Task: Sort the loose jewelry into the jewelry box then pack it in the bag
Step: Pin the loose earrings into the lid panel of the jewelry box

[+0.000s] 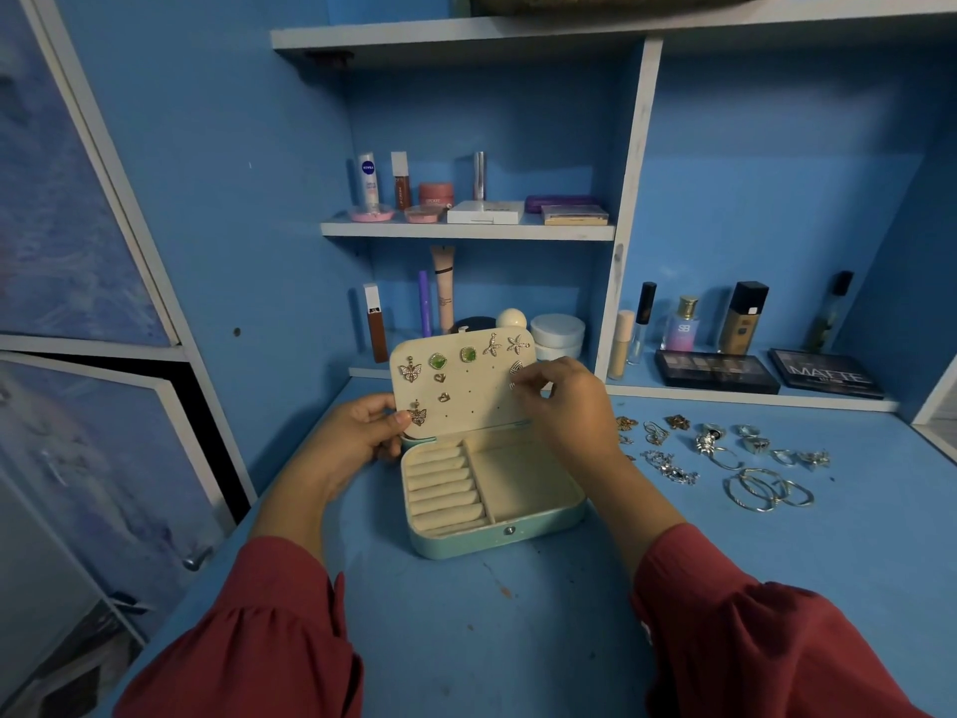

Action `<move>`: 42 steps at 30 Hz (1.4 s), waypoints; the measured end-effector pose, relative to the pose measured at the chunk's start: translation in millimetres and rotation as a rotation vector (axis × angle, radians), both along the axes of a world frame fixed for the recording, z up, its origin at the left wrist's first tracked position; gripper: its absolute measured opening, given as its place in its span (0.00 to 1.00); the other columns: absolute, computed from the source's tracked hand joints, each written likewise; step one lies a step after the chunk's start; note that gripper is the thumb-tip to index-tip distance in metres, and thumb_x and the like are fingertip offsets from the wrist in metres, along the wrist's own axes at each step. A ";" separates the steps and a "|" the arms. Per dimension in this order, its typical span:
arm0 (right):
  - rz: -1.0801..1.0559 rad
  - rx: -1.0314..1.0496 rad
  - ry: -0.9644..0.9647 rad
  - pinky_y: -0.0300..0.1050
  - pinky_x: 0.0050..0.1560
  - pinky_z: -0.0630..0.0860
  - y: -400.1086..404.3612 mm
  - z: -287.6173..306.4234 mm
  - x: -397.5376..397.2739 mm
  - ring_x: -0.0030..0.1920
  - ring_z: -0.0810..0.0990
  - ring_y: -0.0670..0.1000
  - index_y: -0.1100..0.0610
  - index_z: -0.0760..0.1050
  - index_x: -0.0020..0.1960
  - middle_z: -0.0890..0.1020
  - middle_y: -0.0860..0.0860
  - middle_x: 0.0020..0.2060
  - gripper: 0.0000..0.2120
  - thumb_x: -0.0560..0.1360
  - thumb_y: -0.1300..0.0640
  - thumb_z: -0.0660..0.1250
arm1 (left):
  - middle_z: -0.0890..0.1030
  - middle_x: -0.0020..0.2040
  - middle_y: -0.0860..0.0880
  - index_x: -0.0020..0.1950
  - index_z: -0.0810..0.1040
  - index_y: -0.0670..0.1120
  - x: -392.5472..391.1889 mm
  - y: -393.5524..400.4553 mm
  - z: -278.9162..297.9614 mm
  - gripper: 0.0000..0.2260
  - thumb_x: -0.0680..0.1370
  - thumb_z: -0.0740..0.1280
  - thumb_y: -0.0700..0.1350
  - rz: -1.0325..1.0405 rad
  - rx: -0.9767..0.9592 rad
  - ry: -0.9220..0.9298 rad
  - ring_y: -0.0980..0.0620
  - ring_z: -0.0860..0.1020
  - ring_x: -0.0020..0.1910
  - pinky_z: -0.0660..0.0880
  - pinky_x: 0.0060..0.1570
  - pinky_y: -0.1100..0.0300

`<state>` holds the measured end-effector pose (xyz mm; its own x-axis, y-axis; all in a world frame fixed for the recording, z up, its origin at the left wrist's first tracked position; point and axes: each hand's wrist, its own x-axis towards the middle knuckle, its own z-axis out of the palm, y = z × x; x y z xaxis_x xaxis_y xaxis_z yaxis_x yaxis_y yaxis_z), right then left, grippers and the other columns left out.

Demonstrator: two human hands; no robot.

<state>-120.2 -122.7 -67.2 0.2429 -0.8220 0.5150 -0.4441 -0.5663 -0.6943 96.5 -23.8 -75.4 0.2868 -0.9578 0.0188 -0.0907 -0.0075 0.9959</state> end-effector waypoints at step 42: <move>0.432 1.207 -0.473 0.33 0.23 0.59 -12.5 29.3 -38.5 0.26 0.68 0.45 0.61 0.74 0.49 0.85 0.60 0.42 0.09 0.79 0.58 0.57 | 0.84 0.37 0.46 0.36 0.86 0.44 -3.7 19.9 17.4 0.13 0.71 0.68 0.28 -0.047 0.047 0.026 0.53 0.80 0.37 0.77 0.39 0.64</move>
<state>-158.7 -135.2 -37.9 0.5949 -0.7198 -0.3578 0.0280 0.4634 -0.8857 92.9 -3.9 -57.9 0.2415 -0.9698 -0.0334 -0.0662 -0.0508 0.9965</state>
